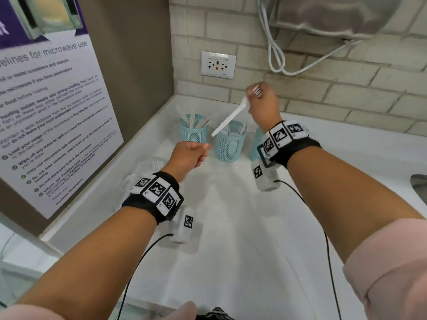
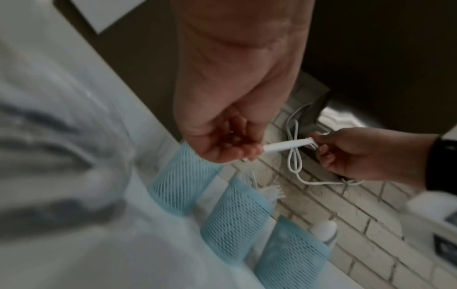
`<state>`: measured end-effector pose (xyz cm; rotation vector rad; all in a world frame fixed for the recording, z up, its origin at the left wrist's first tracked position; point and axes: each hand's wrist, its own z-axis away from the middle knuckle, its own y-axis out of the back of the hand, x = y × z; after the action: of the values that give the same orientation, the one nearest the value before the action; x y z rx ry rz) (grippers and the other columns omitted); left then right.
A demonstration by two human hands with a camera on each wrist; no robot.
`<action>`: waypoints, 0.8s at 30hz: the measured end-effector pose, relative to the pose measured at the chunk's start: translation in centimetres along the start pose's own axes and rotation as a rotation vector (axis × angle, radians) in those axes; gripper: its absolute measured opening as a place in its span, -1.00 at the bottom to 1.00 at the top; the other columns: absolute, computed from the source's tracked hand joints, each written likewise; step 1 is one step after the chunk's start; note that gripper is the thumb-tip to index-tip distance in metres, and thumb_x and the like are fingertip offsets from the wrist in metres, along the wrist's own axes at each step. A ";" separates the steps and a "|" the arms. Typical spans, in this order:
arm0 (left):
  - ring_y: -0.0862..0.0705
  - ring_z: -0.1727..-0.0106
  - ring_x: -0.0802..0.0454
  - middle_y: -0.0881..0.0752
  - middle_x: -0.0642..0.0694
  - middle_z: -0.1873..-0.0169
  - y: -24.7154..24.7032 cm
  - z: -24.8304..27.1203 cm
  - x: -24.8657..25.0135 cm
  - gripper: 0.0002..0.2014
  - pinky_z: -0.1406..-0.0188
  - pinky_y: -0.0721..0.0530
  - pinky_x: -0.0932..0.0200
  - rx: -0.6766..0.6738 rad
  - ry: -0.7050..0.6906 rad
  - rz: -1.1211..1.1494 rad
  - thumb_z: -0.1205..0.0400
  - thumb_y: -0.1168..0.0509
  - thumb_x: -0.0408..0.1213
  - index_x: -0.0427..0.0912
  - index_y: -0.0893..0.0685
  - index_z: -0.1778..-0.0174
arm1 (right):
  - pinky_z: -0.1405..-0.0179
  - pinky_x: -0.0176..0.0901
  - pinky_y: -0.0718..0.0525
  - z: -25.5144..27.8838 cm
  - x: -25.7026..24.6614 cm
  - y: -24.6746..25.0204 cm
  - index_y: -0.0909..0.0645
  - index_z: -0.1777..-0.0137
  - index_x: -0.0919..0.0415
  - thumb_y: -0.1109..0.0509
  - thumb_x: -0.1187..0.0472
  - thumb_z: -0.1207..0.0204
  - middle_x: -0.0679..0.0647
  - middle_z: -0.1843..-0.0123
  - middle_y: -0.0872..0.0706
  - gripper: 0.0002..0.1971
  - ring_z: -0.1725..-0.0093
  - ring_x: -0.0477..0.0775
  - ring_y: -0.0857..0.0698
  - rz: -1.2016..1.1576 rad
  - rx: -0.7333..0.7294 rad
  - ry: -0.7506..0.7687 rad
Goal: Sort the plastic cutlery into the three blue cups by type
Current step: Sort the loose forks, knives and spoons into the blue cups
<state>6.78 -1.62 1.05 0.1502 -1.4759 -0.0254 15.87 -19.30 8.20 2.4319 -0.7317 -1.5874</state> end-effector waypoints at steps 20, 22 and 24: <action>-0.50 -0.37 -0.24 -0.53 -0.28 -0.33 8.9 0.9 -4.7 -0.35 -0.34 -0.49 -0.05 0.233 0.238 -1.020 -0.50 -0.43 -0.01 -0.18 -0.41 -0.44 | 0.02 -0.03 -0.28 1.4 5.9 -5.1 -0.62 -0.23 0.09 0.12 0.09 -0.60 0.24 -0.10 -0.72 -0.52 -0.27 0.25 -0.44 0.853 -0.147 0.031; -0.51 -0.35 -0.25 -0.53 -0.30 -0.31 9.0 1.1 -5.0 -0.35 -0.31 -0.53 -0.06 0.260 0.245 -1.032 -0.47 -0.45 0.00 -0.18 -0.43 -0.42 | 0.02 -0.03 -0.18 1.3 5.8 -4.8 -0.58 -0.30 0.09 0.15 0.06 -0.60 0.28 -0.23 -0.65 -0.49 -0.33 0.26 -0.44 0.828 -0.202 -0.026; -0.49 -0.33 -0.24 -0.49 -0.33 -0.30 9.0 1.3 -5.2 -0.36 -0.32 -0.49 -0.03 0.268 0.243 -1.059 -0.50 -0.43 0.01 -0.17 -0.41 -0.43 | -0.07 0.04 -0.27 0.9 5.4 -4.4 -0.51 -0.39 0.09 0.07 0.03 -0.67 0.32 -0.39 -0.51 -0.56 -0.42 0.30 -0.40 0.820 -0.311 -0.086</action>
<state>4.34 7.73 -2.98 1.0983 -1.0110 -0.6416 18.19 -17.92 1.75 1.5331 -1.1835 -1.3218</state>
